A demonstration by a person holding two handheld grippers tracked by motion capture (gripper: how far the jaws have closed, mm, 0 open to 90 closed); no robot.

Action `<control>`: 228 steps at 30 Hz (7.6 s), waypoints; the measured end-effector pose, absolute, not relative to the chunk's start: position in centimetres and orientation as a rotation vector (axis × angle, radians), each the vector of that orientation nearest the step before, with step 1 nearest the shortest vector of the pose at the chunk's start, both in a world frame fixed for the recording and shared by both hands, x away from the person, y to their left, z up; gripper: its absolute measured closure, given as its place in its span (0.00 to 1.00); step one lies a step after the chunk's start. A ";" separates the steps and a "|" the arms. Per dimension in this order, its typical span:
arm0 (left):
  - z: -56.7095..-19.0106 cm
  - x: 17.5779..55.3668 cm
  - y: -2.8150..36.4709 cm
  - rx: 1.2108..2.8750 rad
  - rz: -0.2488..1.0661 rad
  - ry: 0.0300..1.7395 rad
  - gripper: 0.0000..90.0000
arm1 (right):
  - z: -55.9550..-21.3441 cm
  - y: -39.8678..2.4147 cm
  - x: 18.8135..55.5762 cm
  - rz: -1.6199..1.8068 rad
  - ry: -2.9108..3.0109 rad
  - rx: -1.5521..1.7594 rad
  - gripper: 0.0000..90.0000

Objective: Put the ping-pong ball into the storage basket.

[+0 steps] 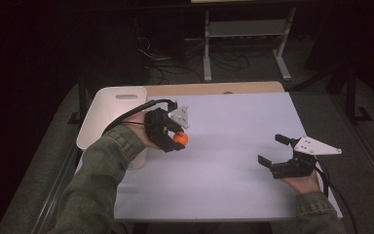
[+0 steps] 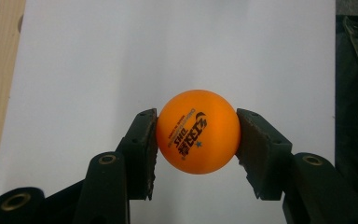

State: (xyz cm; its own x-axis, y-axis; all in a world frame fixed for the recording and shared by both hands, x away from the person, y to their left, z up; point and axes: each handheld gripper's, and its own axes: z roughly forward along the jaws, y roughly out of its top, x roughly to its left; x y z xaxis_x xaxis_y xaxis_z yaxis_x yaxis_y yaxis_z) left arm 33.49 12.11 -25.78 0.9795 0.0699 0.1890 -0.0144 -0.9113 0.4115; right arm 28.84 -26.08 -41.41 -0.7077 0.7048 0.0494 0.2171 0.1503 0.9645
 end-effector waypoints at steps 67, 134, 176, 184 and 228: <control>-22.5 35.1 21.6 2.724 0.365 0.344 0.56 | -41.5 -26.1 28.9 1.567 2.024 0.884 0.00; -25.2 37.7 24.5 2.864 0.285 0.465 0.56 | -41.6 -26.4 29.0 1.552 2.015 0.893 0.00; -30.9 39.5 25.2 2.880 0.199 0.560 0.56 | -41.3 -26.4 28.8 1.537 2.018 0.884 0.00; -31.7 39.8 25.3 2.904 0.194 0.582 0.56 | -41.2 -26.5 28.7 1.534 2.016 0.883 0.00; -27.5 38.8 26.8 2.729 0.362 0.718 0.00 | -41.1 -27.0 28.7 1.574 1.993 0.914 0.00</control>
